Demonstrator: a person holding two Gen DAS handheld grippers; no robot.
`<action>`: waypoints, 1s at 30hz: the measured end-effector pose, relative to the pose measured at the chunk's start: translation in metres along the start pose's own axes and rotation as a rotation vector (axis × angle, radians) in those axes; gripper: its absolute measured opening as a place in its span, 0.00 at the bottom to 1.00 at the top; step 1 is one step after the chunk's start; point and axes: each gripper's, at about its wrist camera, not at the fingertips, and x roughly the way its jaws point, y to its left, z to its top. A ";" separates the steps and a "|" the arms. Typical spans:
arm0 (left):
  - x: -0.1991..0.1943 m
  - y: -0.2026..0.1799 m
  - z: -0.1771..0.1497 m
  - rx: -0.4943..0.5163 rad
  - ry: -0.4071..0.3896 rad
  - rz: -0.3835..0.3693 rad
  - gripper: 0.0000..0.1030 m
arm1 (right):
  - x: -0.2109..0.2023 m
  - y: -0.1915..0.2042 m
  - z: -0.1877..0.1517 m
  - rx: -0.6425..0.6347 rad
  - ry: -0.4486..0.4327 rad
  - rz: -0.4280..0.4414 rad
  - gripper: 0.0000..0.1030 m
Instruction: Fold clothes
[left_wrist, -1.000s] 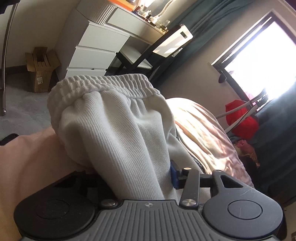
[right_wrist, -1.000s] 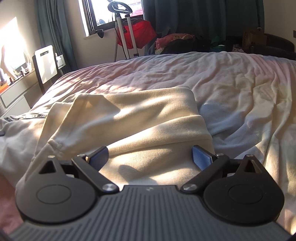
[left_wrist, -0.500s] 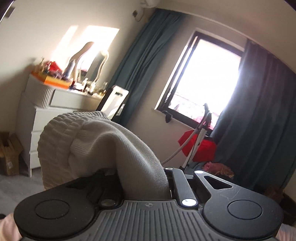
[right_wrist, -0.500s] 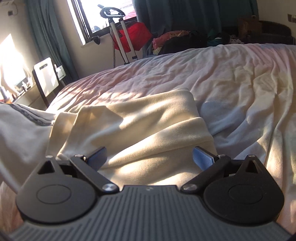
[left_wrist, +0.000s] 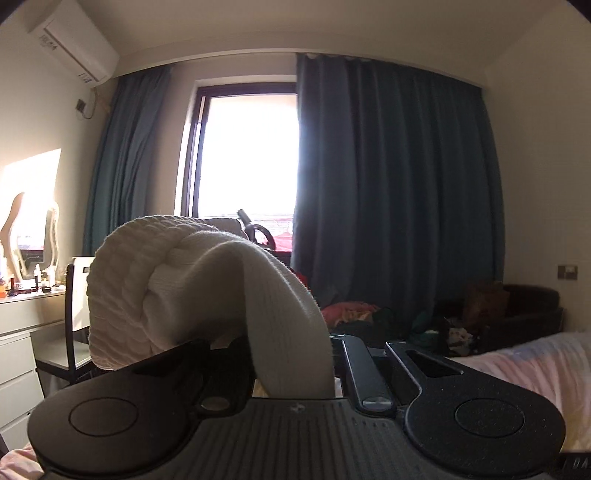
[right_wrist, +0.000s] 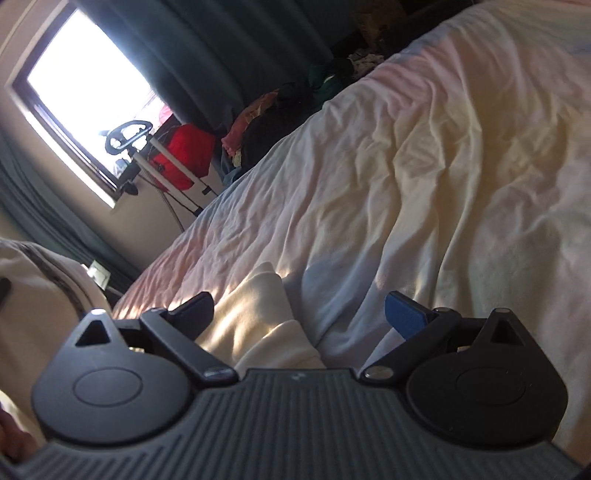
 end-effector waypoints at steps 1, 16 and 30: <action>0.006 -0.019 -0.013 0.025 0.025 -0.020 0.10 | -0.001 -0.008 0.004 0.048 -0.003 0.016 0.98; 0.054 -0.098 -0.127 0.373 0.416 -0.279 0.58 | 0.040 -0.036 0.001 0.293 0.167 0.284 0.99; -0.011 0.043 -0.135 0.621 0.389 -0.179 0.82 | 0.061 0.009 -0.028 0.055 0.137 0.190 0.45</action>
